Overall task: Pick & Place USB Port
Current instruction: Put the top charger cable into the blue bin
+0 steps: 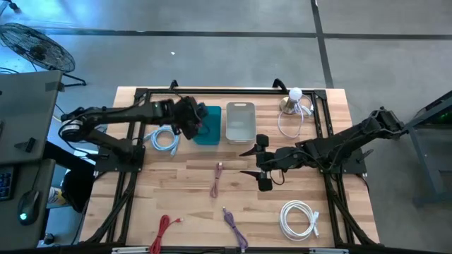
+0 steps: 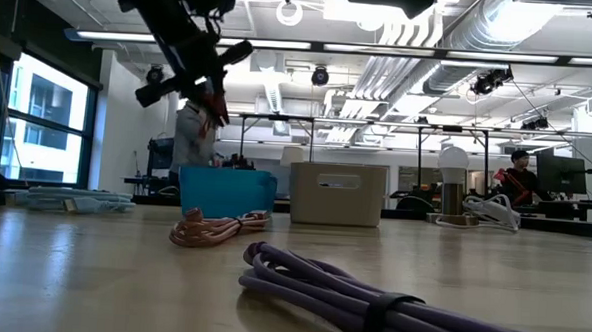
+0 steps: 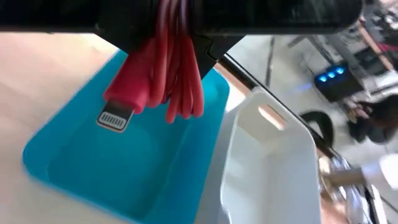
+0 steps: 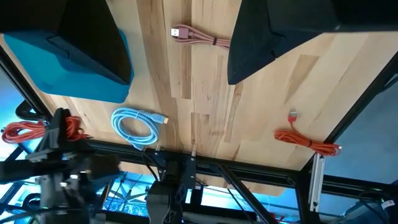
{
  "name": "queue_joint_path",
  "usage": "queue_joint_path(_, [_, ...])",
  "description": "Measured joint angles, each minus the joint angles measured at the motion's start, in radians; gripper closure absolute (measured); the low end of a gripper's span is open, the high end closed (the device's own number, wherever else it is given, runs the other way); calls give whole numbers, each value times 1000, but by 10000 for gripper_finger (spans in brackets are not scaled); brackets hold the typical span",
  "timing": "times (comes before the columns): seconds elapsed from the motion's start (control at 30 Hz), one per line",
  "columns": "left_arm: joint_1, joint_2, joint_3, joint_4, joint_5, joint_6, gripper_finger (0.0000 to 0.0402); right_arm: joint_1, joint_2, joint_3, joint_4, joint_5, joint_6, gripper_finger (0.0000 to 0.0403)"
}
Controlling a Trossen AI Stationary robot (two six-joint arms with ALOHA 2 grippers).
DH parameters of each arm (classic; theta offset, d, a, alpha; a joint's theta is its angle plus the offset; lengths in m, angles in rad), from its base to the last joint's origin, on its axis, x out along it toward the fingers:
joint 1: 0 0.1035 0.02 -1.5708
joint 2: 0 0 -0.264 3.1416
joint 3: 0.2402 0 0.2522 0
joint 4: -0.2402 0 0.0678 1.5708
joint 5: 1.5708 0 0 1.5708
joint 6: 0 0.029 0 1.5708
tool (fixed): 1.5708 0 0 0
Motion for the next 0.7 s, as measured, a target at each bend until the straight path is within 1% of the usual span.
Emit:
queue_joint_path(0.13, [80,4,0,-7,138,41,384,-5,0,0,0,2,-2,144])
queue_joint_path(0.2, [102,6,0,-14,172,82,384,-12,0,0,0,1,-1,144])
queue_joint_path(0.37, [108,45,1,-32,180,188,384,-35,0,0,-16,-1,-1,144])
queue_joint_path(0.43, [107,70,1,-44,202,222,384,-45,0,-1,-24,0,2,144])
queue_joint_path(0.57, [107,128,1,-28,239,241,384,-66,0,-1,-31,-1,25,144])
queue_joint_path(0.7, [91,167,1,-8,246,279,384,-79,0,-1,-37,-5,26,144])
